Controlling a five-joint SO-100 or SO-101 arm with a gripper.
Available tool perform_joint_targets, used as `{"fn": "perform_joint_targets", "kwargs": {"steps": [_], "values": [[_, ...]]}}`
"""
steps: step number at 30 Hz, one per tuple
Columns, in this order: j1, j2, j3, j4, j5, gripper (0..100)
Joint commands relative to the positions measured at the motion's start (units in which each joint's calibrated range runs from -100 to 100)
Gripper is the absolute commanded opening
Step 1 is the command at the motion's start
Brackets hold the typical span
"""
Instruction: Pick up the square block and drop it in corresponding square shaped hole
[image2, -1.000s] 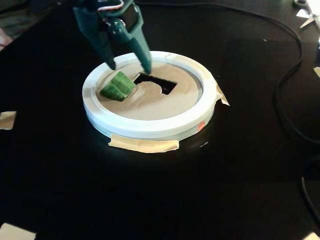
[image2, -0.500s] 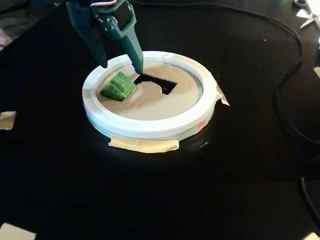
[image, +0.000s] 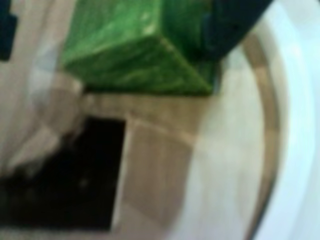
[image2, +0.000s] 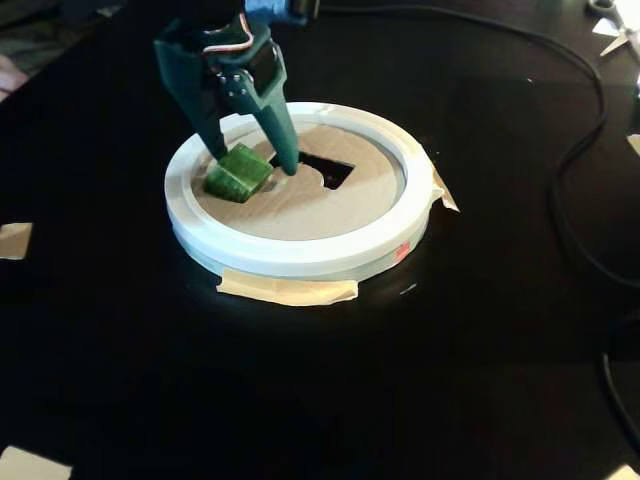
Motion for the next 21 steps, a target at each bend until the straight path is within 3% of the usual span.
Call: {"fn": "perform_joint_targets", "kwargs": {"steps": [1, 6, 11, 21], "values": [[5.35, -0.52, 1.98, -5.13, 1.9, 63], [10.22, -1.86, 6.71, -4.02, 1.51, 63], [6.1, -8.49, 7.35, -2.82, 1.37, 63], [5.6, -28.73, 7.62, 16.75, 0.78, 63]]}}
